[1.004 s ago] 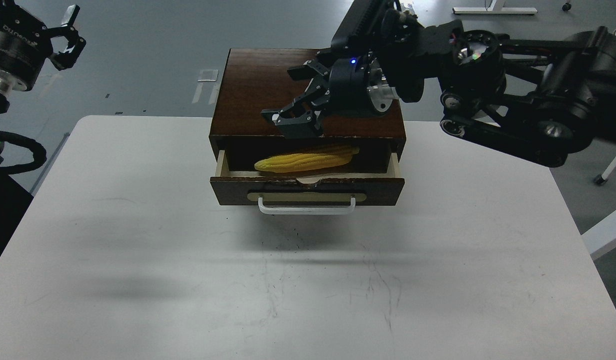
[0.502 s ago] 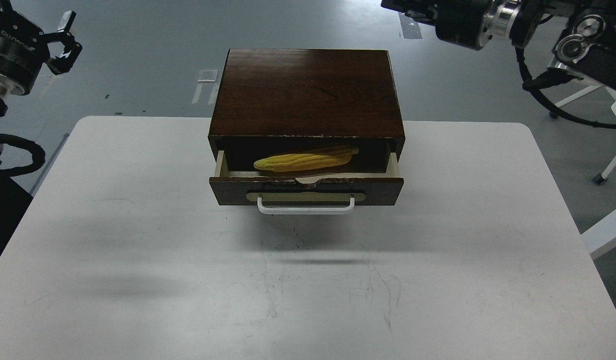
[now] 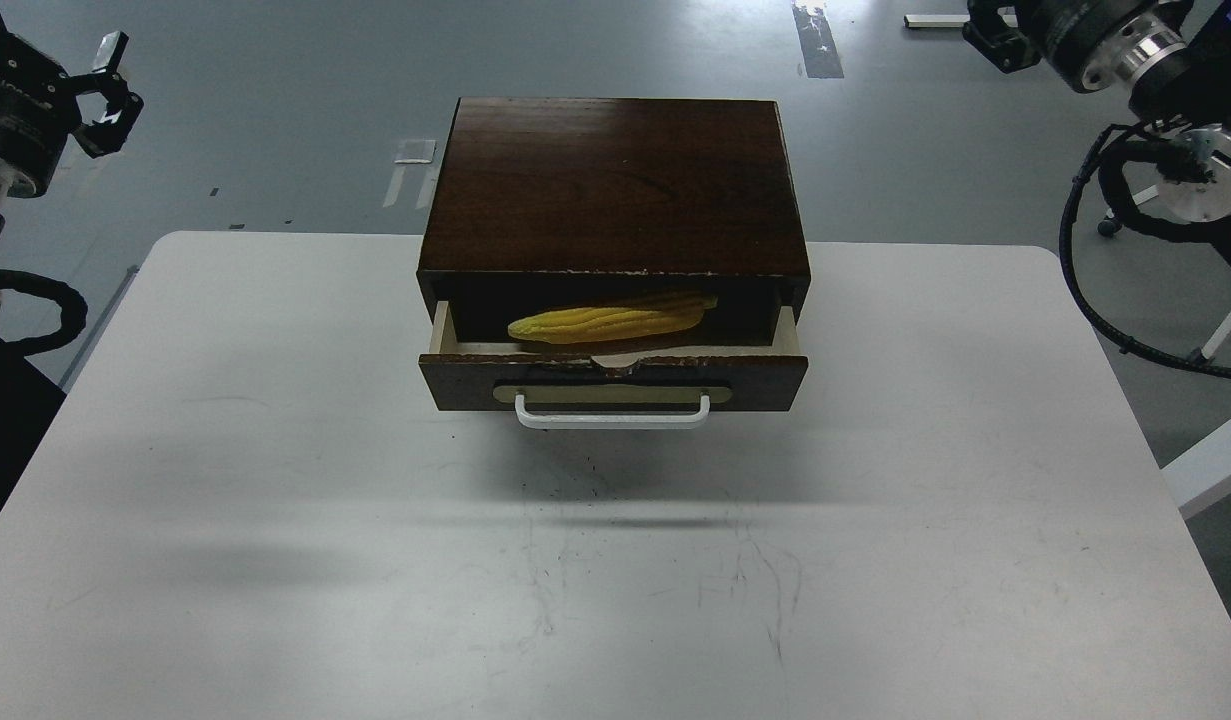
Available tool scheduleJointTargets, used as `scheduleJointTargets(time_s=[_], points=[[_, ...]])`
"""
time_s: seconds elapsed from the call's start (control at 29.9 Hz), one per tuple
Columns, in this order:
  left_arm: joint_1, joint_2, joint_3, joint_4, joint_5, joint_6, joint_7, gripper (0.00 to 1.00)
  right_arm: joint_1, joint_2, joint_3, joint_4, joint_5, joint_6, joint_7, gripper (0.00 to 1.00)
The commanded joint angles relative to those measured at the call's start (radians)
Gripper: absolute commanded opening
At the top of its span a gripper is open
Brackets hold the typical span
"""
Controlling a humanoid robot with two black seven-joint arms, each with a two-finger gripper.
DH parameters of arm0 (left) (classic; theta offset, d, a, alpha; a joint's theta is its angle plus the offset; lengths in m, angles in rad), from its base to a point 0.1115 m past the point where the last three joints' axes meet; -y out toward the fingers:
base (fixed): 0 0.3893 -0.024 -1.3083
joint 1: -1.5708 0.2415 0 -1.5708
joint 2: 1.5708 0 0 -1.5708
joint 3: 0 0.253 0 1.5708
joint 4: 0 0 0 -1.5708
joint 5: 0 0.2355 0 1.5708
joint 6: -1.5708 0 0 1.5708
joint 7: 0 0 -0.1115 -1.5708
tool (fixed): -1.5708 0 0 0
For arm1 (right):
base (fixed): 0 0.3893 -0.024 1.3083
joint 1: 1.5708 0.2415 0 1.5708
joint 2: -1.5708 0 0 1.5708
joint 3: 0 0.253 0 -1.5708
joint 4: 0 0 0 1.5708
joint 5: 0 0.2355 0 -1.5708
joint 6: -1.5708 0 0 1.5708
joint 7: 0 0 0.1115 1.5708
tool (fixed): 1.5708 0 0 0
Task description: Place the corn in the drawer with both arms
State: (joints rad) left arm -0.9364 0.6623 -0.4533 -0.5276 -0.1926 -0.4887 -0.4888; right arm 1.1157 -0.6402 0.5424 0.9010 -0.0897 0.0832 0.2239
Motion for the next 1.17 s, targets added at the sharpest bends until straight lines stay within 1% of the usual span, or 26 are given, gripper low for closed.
scheduleJointTargets(time_s=[0.0, 0.03, 0.07, 0.13, 0.23, 0.37, 0.44, 0.47, 0.54, 0.67, 0.8, 1.14], points=[[0.005, -0.021, -0.002, 0.001, -0.008, 0.0, 0.0, 0.98, -0.065, 0.008, 0.036, -0.091, 0.216, 0.029, -0.001, 1.0], [0.005, -0.033, -0.004, 0.003, -0.01, 0.0, 0.0, 0.98, -0.089, 0.014, 0.036, -0.105, 0.293, 0.067, -0.001, 1.0], [0.005, -0.033, -0.004, 0.003, -0.01, 0.0, 0.0, 0.98, -0.089, 0.014, 0.036, -0.105, 0.294, 0.067, -0.001, 1.0], [0.005, -0.036, -0.005, 0.003, -0.013, 0.0, 0.0, 0.98, -0.143, 0.02, 0.037, -0.114, 0.436, 0.151, -0.001, 1.0], [0.007, -0.038, -0.018, 0.003, -0.028, 0.0, 0.001, 0.98, -0.194, 0.02, 0.056, -0.114, 0.576, 0.213, -0.003, 1.0], [0.033, -0.043, -0.03, 0.003, -0.056, 0.0, 0.004, 0.98, -0.249, 0.022, 0.088, -0.132, 0.628, 0.248, -0.003, 1.0], [0.044, -0.047, -0.039, 0.002, -0.059, 0.0, 0.004, 0.98, -0.316, 0.039, 0.151, -0.134, 0.654, 0.279, -0.003, 1.0], [0.044, -0.047, -0.039, 0.001, -0.059, 0.0, 0.004, 0.98, -0.316, 0.039, 0.151, -0.134, 0.654, 0.279, -0.003, 1.0], [0.062, -0.055, -0.041, 0.001, -0.059, 0.0, 0.004, 0.98, -0.373, 0.05, 0.203, -0.135, 0.656, 0.312, -0.003, 1.0], [0.102, -0.061, -0.047, 0.003, -0.059, 0.0, 0.004, 0.98, -0.427, 0.053, 0.228, -0.137, 0.656, 0.377, 0.0, 1.0], [0.128, -0.067, -0.045, 0.003, -0.059, 0.0, 0.004, 0.98, -0.442, 0.071, 0.226, -0.143, 0.653, 0.385, 0.008, 1.0], [0.146, -0.099, -0.044, 0.011, -0.057, 0.0, 0.002, 0.98, -0.432, 0.091, 0.217, -0.186, 0.64, 0.389, 0.014, 1.0]])
